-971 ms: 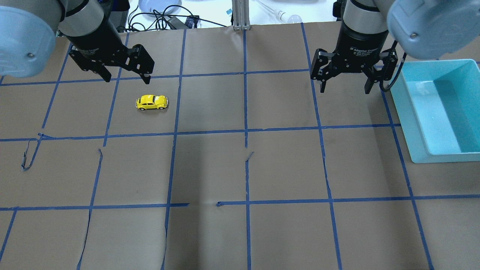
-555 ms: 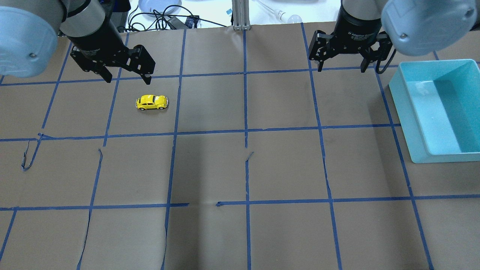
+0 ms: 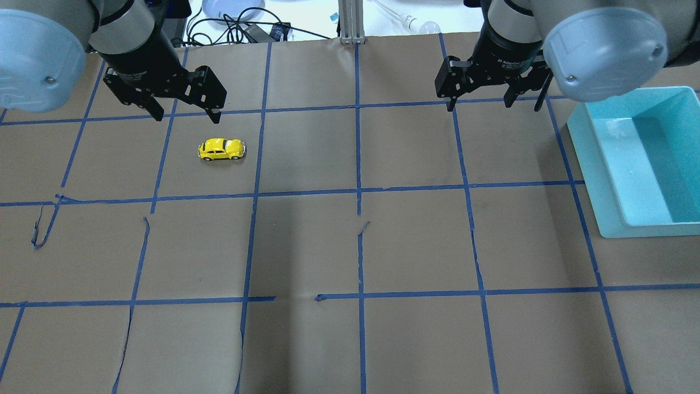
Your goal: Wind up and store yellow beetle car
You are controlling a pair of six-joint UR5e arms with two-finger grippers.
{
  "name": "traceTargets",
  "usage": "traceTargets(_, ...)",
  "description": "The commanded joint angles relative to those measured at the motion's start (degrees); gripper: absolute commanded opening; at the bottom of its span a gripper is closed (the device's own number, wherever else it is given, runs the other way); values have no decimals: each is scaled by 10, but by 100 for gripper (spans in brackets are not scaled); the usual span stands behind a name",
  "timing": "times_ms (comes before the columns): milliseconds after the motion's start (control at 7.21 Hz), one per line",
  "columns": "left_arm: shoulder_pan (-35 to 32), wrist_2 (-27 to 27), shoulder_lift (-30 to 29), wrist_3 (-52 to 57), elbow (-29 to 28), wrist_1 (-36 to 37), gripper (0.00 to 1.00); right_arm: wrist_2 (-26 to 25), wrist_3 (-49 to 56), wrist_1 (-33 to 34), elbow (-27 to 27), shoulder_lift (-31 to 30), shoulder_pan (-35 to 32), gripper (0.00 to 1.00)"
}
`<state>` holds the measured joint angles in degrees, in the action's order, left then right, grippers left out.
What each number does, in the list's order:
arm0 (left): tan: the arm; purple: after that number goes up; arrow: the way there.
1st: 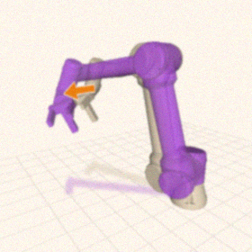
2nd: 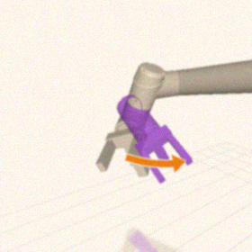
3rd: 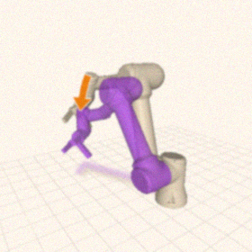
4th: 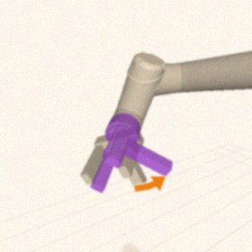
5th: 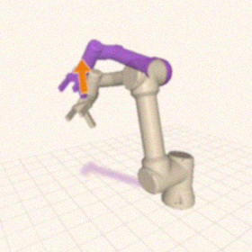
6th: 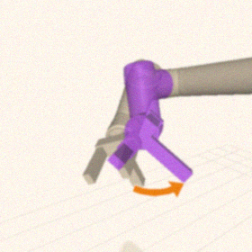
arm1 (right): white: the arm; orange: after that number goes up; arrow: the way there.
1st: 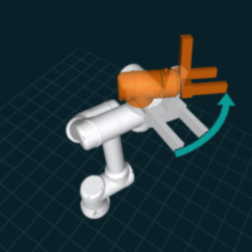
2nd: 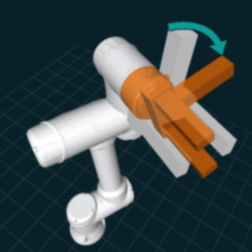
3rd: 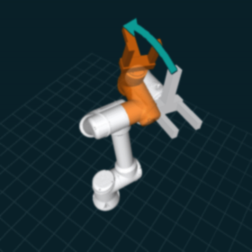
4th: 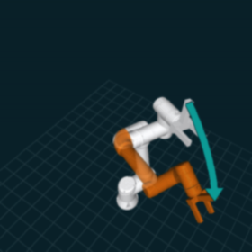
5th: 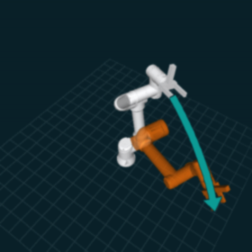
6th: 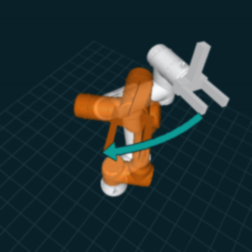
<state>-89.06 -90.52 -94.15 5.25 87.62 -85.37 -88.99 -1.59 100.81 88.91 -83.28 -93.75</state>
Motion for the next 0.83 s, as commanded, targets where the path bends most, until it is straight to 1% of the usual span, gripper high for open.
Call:
traceTargets(0, 0, -1, -9, -90, -2, 21, 100, -6, 0, -8, 0, 1, -3, 100)
traceTargets(139, 1, -2, -11, -190, 1, 26, 100, -25, 1, -54, 4, -7, 1, 100)
traceTargets(278, 2, -2, -22, -311, 1, 43, 100, -24, -6, -42, -9, -6, 1, 100)
traceTargets(416, 3, -3, -37, -407, 8, 82, 100, -26, -3, -15, -20, -10, 1, 100)
traceTargets(555, 5, 0, -40, -505, 24, 90, 100, -16, -1, -9, -22, -6, -2, 100)
traceTargets(694, 12, -1, -52, -588, 38, 99, 100, -18, -1, -7, -27, -9, -4, 100)
